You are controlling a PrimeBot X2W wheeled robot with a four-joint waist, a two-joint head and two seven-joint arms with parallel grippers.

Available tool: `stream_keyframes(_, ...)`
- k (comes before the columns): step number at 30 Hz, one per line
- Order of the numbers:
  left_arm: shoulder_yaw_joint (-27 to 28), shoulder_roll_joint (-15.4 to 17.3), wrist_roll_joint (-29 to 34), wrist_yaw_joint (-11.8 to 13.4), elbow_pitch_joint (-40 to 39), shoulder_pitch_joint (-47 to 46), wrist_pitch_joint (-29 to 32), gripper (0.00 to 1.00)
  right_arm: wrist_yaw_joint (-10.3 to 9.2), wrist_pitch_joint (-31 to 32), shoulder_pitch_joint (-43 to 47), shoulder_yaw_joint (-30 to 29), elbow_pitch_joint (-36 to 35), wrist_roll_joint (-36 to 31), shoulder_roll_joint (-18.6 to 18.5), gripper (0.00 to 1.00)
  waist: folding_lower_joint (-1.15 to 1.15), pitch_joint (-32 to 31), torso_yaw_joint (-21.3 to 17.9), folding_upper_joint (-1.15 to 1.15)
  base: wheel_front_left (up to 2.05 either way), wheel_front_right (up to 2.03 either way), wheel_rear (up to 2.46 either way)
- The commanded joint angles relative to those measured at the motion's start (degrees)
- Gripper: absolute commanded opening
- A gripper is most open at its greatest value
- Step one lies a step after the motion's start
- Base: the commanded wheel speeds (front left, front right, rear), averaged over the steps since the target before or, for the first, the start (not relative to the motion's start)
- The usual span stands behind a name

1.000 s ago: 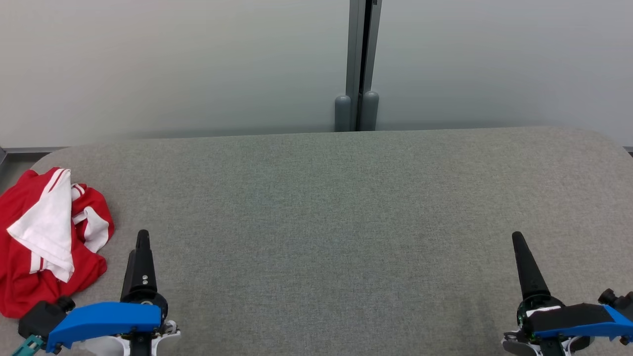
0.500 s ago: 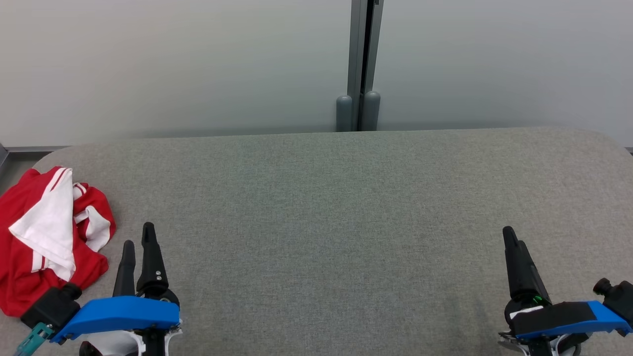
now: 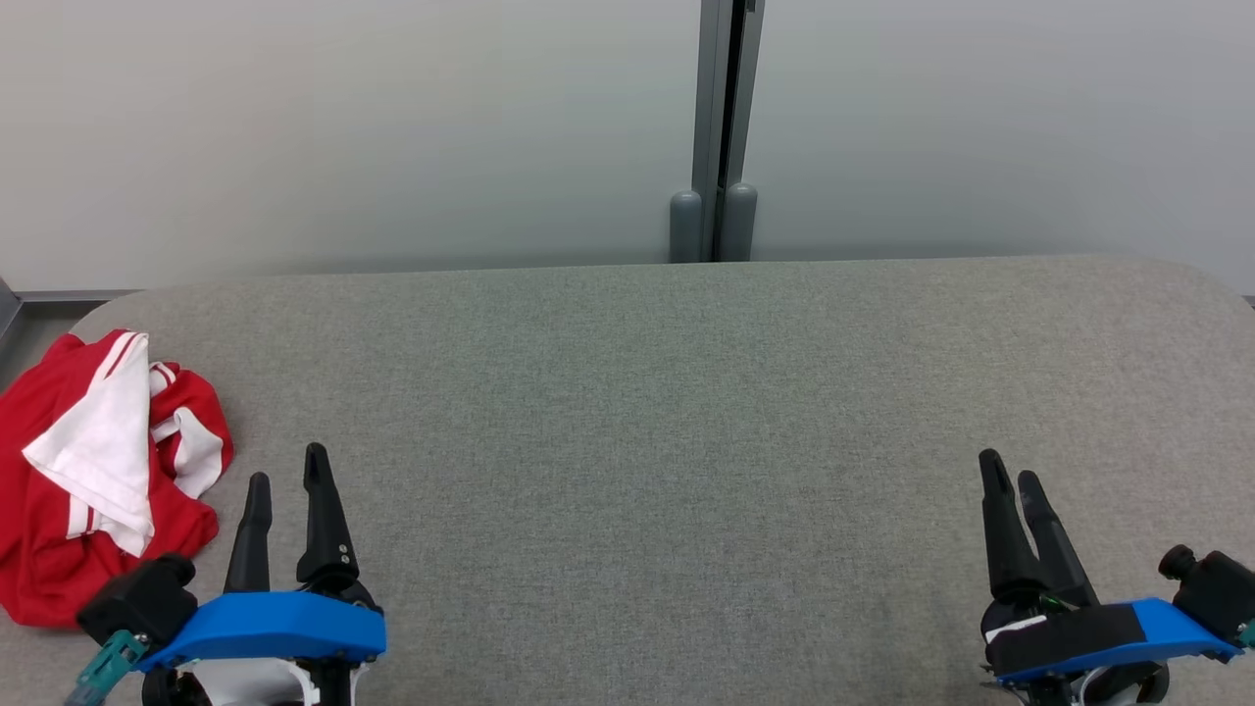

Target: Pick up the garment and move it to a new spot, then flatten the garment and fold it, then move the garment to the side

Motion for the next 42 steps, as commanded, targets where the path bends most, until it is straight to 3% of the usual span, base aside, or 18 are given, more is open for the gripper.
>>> stream_keyframes(1, -0.29, 0.39, 2.3, 0.34, -0.12, -0.95, -0.61, 1.0, 0.09, -0.65, 0.14, 0.27, -0.8, -2.05, -0.49, 1.0, 0.0, -0.05, 0.0, 0.0, 0.0, 0.0, 0.0)
stream_keyframes(16, -1.73, 0.64, 10.62, 1.65, 1.7, -1.77, -2.46, 1.0, 0.11, -2.76, 0.34, 1.11, -0.46, -11.34, -0.58, 1.0, 0.0, -0.41, 0.27, 0.0, 0.0, 0.0, 0.0)
stream_keyframes(42, -4.38, 1.45, 22.6, 4.54, 0.11, -0.67, 0.29, 1.0, 0.14, -6.08, 0.69, 2.04, 0.48, -26.2, -0.74, 1.0, 0.0, -0.81, 0.65, 0.0, 0.0, 0.0, 0.0)
